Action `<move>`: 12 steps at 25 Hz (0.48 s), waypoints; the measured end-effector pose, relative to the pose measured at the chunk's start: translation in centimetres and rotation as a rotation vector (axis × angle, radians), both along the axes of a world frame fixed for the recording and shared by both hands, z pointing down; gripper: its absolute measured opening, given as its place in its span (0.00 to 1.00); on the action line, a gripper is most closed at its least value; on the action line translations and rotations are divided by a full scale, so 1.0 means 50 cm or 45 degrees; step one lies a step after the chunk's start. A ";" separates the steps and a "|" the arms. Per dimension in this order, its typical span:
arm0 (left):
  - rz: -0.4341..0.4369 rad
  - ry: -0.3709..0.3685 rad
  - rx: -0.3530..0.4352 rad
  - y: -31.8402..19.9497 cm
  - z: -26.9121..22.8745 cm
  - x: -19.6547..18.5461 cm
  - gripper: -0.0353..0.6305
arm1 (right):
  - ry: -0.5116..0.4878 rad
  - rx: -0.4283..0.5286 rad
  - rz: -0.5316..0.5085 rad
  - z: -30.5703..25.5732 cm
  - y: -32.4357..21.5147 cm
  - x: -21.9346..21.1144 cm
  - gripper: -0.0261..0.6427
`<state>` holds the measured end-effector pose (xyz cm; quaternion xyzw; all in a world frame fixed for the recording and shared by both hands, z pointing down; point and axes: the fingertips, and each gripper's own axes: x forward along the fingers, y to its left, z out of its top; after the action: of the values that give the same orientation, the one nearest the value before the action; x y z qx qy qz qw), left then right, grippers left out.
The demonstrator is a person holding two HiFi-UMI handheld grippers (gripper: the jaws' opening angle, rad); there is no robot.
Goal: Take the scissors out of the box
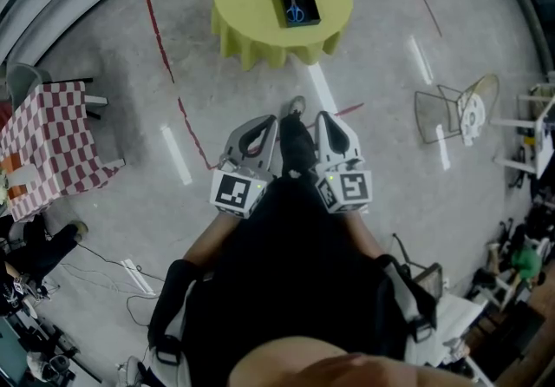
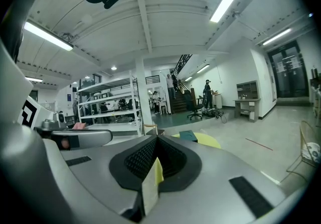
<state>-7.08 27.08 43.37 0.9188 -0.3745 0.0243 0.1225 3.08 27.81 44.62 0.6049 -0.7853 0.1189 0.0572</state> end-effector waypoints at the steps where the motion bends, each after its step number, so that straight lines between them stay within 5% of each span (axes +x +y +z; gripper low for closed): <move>1: -0.005 -0.003 0.003 -0.013 0.001 0.000 0.03 | -0.003 0.005 -0.003 0.000 -0.015 0.001 0.04; 12: -0.076 -0.037 -0.004 -0.229 -0.006 0.056 0.03 | -0.023 0.016 -0.057 -0.001 -0.255 0.066 0.04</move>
<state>-4.29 15.64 43.07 0.9065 -0.4035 0.0347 0.1191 6.39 15.08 44.55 0.5865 -0.7998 0.1181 0.0492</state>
